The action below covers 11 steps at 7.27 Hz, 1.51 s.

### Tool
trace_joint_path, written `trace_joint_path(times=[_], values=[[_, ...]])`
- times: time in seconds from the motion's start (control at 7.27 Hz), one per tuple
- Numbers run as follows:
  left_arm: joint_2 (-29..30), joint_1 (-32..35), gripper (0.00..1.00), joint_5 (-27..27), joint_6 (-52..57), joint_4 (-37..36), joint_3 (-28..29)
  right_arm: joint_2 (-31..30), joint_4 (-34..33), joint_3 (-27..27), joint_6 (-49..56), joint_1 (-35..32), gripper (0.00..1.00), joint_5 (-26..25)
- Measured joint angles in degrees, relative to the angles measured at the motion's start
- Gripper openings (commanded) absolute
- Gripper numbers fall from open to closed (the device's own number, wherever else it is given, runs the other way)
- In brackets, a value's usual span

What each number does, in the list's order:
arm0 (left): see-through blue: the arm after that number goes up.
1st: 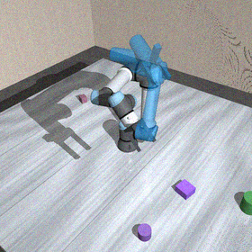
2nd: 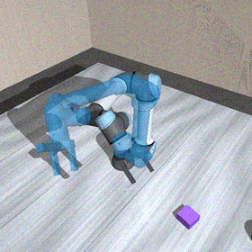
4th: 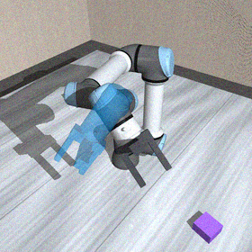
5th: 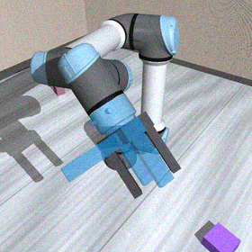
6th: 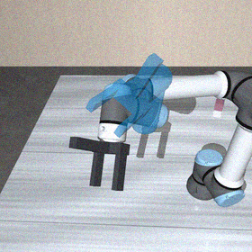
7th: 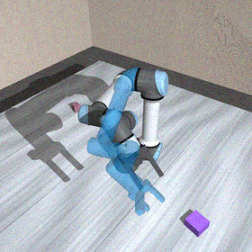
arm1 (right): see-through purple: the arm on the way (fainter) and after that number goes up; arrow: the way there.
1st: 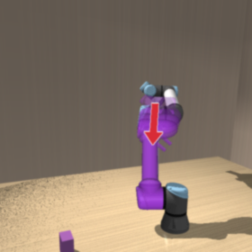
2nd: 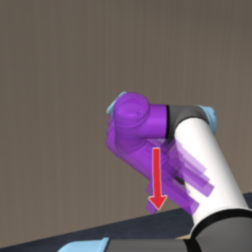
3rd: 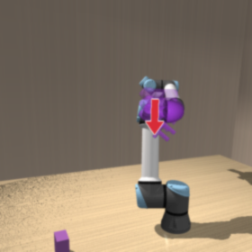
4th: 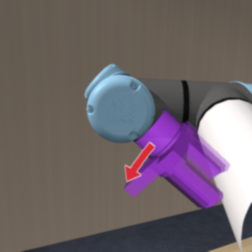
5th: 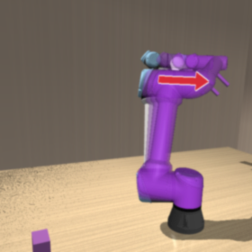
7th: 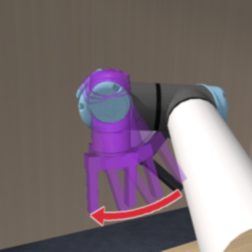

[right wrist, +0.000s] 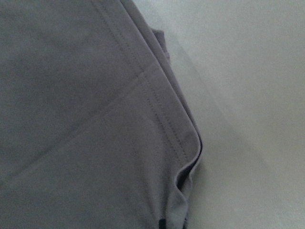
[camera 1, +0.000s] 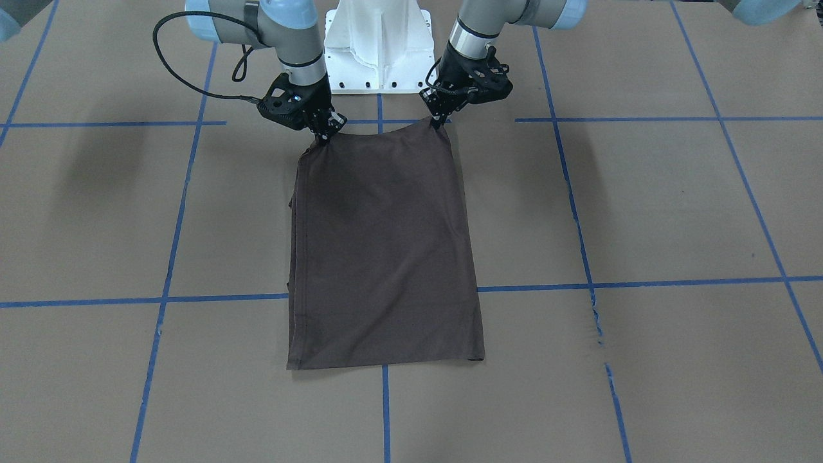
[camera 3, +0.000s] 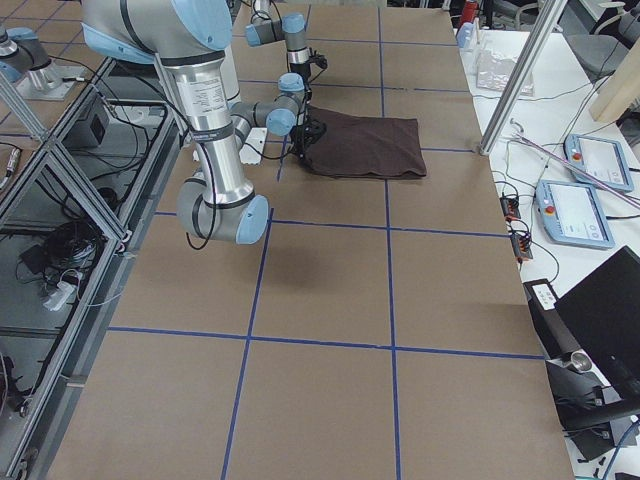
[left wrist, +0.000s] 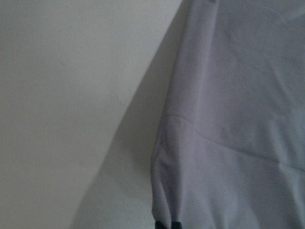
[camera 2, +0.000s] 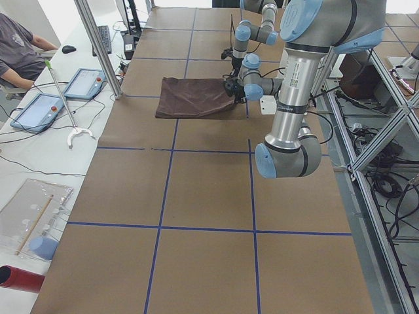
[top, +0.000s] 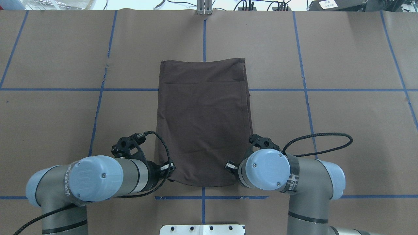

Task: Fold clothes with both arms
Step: 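Lift the near edge with both grippers and fold it toward the far edge, then lay the edge down on the far side and open both grippers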

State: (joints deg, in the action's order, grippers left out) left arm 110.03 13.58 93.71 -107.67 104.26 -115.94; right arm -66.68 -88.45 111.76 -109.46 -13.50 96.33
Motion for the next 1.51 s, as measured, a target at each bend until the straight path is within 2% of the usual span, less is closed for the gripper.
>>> trace_joint_path(times=[0.41,0.69,0.82,0.96,1.1,1.24,1.37,1.51], values=[[-0.2,-2.44,0.0,0.46,-0.33,-0.53,-3.06,-1.52,0.24,3.52,1.22,2.06,0.0,-0.39],[0.09,-0.82,0.0,2.15,-0.3,-0.87,-5.13,-0.75,2.79,2.46,4.74,-3.35,0.0,0.19],[1.17,2.91,0.0,3.57,0.01,-0.87,-4.46,0.3,4.33,0.76,6.46,-8.49,0.0,3.05],[3.74,8.54,0.0,6.43,0.54,-0.61,-1.42,3.72,5.22,-3.7,9.24,-15.13,0.0,8.66],[8.1,14.52,0.0,9.34,1.85,-0.15,4.81,9.59,5.86,-11.68,12.06,-21.17,0.0,14.03],[12.76,19.57,0.0,10.81,4.37,1.64,13.33,16.46,8.65,-22.96,14.49,-25.23,0.0,17.0],[15.83,23.69,0.24,11.32,6.65,7.27,23.18,22.1,15.39,-35.53,15.95,-27.97,0.86,18.29],[17.1,26.67,0.98,11.38,8.02,14.67,31.76,25.1,21.52,-44.46,17.84,-29.76,1.0,18.62]])
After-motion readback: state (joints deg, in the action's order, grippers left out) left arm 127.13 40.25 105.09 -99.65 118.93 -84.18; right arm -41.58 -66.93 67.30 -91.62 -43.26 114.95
